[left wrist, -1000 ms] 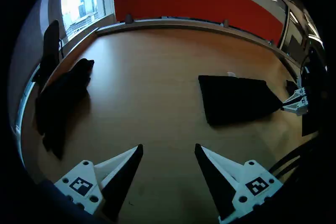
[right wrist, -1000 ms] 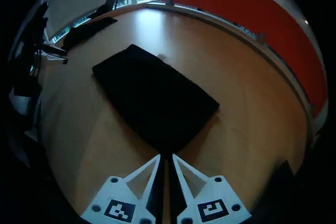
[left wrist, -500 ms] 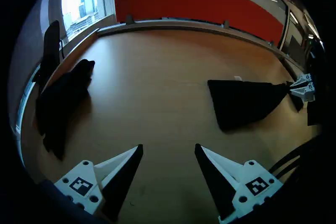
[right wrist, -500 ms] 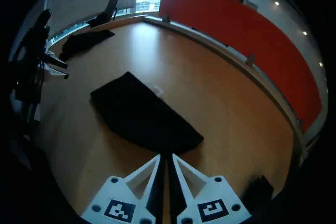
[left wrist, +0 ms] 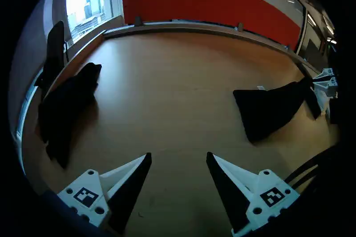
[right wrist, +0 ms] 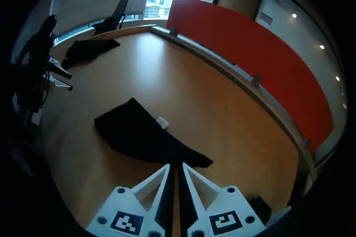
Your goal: Fold towel
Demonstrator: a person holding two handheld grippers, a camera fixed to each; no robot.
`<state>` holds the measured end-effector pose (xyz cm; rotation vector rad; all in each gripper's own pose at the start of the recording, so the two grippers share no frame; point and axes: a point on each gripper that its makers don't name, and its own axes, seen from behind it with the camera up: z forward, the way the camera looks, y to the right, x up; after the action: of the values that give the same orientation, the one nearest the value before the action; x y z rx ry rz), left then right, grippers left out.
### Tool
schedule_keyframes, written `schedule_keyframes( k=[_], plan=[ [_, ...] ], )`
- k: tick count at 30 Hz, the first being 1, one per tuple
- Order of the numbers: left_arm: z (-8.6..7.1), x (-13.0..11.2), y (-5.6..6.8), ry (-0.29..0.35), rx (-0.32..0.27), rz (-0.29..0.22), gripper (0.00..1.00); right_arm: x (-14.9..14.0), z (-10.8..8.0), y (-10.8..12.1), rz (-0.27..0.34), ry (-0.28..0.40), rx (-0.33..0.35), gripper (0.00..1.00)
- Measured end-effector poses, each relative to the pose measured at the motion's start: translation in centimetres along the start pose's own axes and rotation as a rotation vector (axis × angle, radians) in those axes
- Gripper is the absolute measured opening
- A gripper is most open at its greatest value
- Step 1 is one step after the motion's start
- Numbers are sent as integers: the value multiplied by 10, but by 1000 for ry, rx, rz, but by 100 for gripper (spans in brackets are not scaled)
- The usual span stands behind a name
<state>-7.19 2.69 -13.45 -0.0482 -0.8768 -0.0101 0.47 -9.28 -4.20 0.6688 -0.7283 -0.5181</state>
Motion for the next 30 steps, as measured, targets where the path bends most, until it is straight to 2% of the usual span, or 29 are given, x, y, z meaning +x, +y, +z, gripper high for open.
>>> schedule_keyframes(
  k=[6, 15, 30],
  plan=[
    [0, -1, 1, 0, -1, -1, 91, 1, 1, -1, -9, 1, 2, 5],
    [-3, 3, 3, 7, -4, -2, 91, 8, 7, -16, -28, 6, 38, 4],
    [-9, 14, 4, 30, -6, -9, 91, 30, 35, -64, -97, 19, 150, 4]
  ],
)
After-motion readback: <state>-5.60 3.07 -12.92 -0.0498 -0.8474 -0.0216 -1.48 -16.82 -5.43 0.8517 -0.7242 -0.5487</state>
